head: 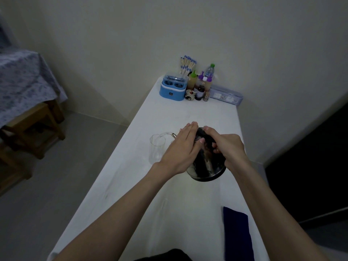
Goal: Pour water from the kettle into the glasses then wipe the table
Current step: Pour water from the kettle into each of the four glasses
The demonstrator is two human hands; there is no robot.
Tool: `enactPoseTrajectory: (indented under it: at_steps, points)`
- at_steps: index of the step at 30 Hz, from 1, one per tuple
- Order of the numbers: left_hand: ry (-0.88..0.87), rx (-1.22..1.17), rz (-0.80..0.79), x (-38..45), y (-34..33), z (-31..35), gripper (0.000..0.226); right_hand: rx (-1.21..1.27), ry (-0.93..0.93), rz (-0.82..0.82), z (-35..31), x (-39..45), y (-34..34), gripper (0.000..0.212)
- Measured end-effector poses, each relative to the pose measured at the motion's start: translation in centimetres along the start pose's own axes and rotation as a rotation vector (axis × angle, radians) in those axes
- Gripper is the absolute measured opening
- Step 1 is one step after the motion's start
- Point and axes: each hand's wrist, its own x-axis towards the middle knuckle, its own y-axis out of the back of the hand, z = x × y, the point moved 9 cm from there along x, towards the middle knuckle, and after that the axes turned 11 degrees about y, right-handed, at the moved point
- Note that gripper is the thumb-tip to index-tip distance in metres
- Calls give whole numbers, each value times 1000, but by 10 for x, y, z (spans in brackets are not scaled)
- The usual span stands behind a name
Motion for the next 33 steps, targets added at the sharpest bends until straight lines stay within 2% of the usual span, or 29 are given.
enactPoseTrajectory:
  at_steps: [24, 33]
  points:
    - [-13, 14, 0, -1, 3, 1, 58, -23, -9, 6, -3, -3, -1, 47]
    - [-65, 71, 2, -1, 9, 10, 58, 147, -117, 3, 14, -12, -7, 44]
